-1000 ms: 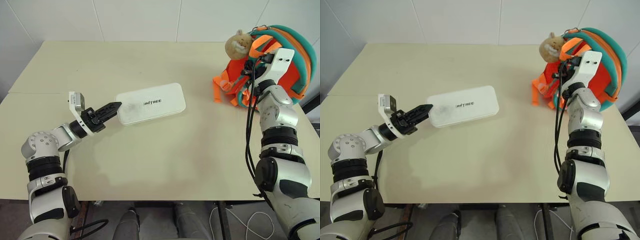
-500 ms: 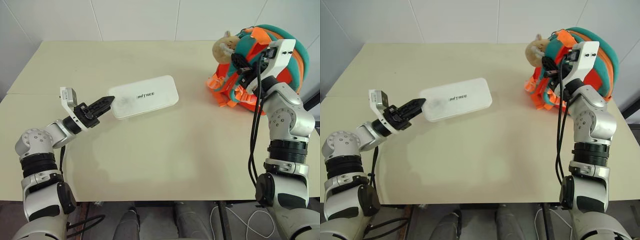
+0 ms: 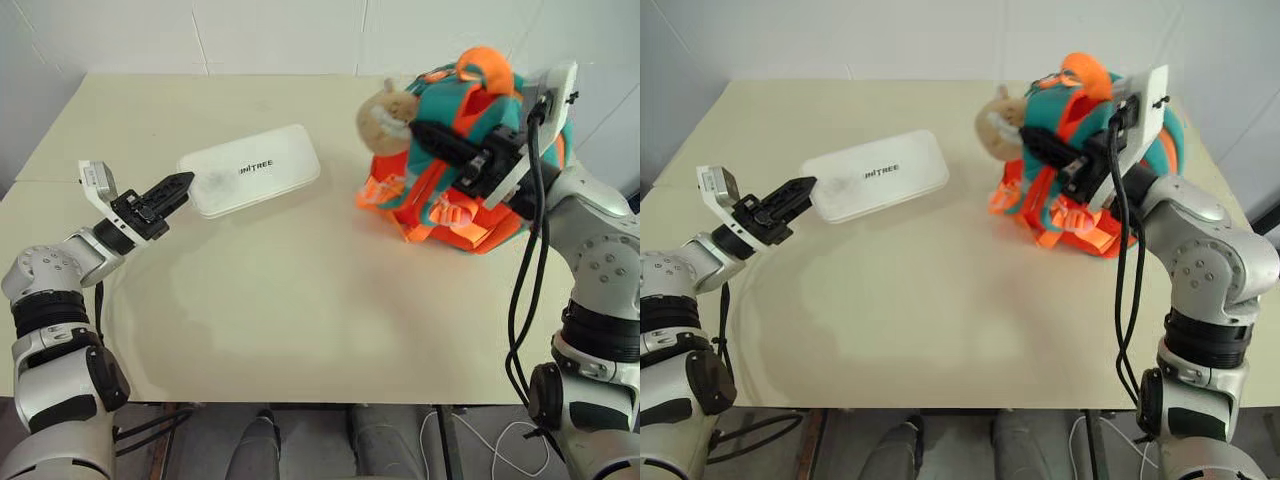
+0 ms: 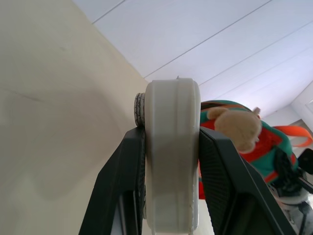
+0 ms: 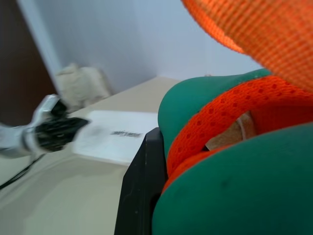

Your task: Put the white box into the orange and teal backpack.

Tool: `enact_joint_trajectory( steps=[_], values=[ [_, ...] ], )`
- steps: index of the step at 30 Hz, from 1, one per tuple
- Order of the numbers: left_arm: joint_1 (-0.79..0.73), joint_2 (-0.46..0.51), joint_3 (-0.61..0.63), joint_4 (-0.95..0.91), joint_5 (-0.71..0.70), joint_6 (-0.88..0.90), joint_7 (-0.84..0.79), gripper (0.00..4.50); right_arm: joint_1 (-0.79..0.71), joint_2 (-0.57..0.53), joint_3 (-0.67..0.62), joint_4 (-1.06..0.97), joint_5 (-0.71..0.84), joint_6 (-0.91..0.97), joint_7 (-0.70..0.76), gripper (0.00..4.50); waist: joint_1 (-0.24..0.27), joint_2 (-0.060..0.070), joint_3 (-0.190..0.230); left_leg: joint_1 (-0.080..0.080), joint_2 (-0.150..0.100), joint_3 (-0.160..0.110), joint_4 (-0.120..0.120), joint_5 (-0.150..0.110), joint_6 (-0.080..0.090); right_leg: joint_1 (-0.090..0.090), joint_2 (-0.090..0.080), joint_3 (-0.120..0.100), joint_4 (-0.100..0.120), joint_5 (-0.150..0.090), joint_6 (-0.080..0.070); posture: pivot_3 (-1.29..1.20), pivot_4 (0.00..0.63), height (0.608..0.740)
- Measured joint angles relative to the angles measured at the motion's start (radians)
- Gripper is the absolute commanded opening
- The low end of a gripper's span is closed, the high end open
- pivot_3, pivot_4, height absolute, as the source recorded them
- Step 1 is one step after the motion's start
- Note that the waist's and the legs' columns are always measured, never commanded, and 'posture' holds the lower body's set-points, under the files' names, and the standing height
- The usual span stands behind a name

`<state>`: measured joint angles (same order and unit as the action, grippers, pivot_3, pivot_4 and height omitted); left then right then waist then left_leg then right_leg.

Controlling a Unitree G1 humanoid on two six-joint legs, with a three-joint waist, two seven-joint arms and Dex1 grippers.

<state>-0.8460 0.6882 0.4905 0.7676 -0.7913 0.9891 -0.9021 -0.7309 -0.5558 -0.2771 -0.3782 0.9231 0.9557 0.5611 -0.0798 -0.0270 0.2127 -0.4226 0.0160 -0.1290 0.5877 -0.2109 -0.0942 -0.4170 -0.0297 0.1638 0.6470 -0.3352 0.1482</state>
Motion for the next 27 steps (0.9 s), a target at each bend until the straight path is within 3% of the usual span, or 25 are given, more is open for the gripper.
enact_joint_trajectory(
  steps=[6, 16, 27],
  values=[
    [-0.024, 0.003, -0.020, 0.039, 0.026, -0.017, -0.032, 1.24, 0.073, -0.053, 0.026, -0.170, 0.154, 0.028, 0.068, 0.00, 0.002, 0.000, 0.000, 0.000, 0.000, 0.000, 0.003, 0.000, 0.000, 0.000, 0.000, 0.000, 0.002, 0.000, 0.000, 0.00, 0.150, 0.740],
    [-0.052, 0.005, -0.036, 0.088, 0.070, -0.043, -0.077, 1.24, 0.133, -0.169, 0.020, -0.214, 0.315, 0.026, 0.099, 0.00, 0.003, 0.000, 0.000, 0.000, 0.000, 0.000, 0.005, 0.000, 0.000, 0.000, 0.000, 0.000, 0.005, 0.000, 0.000, 0.00, 0.150, 0.740],
    [-0.049, 0.071, -0.067, 0.080, 0.101, -0.092, -0.197, 1.24, 0.252, -0.296, 0.035, -0.168, 0.182, -0.046, 0.256, 0.00, 0.003, -0.001, 0.000, 0.001, 0.000, 0.000, 0.007, 0.000, 0.000, 0.001, 0.000, -0.001, 0.006, 0.000, 0.000, 0.00, 0.150, 0.740]
  ],
)
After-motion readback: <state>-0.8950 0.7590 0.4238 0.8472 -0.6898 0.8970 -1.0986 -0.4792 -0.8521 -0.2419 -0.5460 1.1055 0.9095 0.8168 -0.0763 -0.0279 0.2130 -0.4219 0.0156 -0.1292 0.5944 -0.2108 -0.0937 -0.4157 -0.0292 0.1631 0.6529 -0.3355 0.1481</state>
